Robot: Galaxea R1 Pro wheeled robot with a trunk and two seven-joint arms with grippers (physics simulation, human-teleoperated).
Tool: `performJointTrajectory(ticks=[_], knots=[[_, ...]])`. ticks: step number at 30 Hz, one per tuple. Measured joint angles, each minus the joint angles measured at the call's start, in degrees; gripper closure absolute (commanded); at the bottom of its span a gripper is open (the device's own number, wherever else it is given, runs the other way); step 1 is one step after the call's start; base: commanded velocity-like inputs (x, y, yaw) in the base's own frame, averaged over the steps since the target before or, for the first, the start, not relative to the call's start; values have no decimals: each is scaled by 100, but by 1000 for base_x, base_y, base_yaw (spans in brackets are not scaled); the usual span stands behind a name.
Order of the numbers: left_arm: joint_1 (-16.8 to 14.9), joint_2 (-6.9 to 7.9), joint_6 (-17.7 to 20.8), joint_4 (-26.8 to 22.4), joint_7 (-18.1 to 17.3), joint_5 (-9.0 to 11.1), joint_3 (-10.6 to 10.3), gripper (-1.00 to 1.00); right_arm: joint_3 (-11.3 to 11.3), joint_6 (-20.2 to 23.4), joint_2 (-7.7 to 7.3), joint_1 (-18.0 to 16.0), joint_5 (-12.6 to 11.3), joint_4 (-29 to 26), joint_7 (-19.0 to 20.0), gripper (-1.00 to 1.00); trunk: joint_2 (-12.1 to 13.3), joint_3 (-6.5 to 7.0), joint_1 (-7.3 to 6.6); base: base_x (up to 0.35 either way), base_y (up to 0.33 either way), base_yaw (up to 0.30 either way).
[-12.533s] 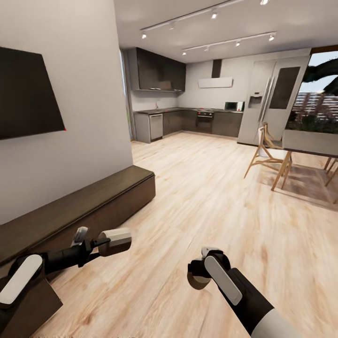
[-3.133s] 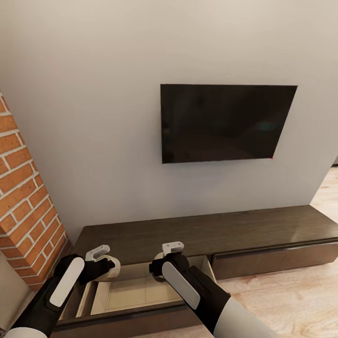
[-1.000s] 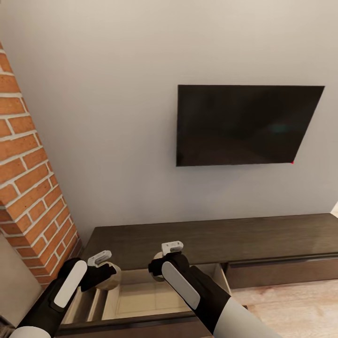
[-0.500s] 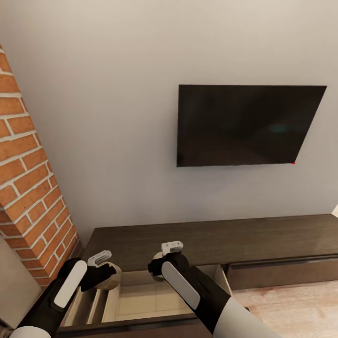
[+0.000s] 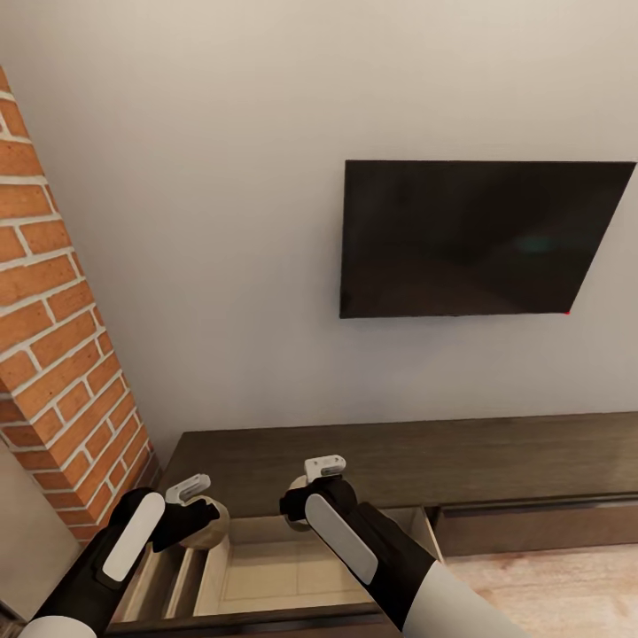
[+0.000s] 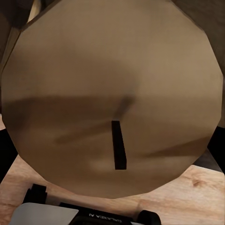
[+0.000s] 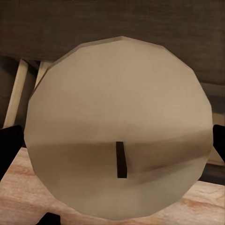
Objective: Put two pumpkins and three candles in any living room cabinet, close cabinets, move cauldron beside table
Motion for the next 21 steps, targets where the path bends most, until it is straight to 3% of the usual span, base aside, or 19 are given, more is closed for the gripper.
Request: performJointTrajectory(ticks=[21], knots=[[-6,-81,11,8,-8,52,1,100,-27,-47,0,0,-44,65,-37,100,0,0,0,0,0,0]])
